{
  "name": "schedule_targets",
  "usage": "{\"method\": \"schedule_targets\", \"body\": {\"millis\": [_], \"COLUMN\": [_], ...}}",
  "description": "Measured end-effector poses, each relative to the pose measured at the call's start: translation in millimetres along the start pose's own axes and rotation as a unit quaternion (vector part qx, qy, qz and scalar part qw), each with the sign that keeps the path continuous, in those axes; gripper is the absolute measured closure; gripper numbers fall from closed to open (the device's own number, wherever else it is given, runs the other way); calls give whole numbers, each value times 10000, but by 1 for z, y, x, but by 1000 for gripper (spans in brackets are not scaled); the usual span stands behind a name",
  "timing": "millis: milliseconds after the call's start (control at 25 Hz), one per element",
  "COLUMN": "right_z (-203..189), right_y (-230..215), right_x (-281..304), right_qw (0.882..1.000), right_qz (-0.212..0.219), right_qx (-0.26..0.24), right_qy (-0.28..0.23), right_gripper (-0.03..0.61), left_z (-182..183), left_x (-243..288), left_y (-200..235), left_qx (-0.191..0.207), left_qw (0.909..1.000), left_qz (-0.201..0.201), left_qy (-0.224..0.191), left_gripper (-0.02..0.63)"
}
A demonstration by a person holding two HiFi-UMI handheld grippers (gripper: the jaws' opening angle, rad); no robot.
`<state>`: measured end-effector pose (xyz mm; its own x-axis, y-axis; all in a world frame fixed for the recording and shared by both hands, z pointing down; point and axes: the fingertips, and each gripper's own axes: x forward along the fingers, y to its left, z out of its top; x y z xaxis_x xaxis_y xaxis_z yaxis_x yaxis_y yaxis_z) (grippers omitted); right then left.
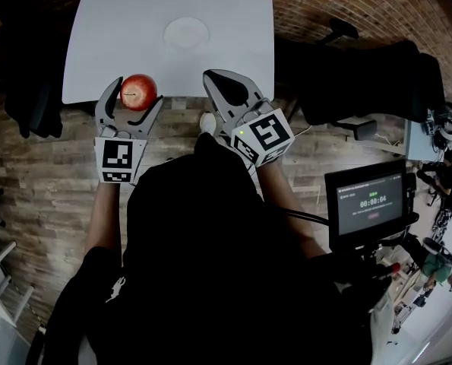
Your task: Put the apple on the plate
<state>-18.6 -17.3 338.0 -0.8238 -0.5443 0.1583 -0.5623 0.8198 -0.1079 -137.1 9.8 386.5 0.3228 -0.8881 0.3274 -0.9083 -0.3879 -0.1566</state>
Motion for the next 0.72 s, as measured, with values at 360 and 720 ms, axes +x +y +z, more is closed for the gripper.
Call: {"method": "schedule_targets", "body": {"millis": [360,720], "right_z": [3,3], "right_y": [-87,-115], "right_x": [13,17], "right_qw": [9998,9992], "right_qz": [106,356], "right_qx": [184,188], "right_qy": [24,78], "right_gripper": [575,575], "left_z": [26,34], "left_x": [85,123], "left_y": [-8,-17], "left_qx": [-16,-213], "left_qw": [9999,9996], "left_qz": [-8,-25], "left_qy": [159,192], "left_gripper": [212,212]}}
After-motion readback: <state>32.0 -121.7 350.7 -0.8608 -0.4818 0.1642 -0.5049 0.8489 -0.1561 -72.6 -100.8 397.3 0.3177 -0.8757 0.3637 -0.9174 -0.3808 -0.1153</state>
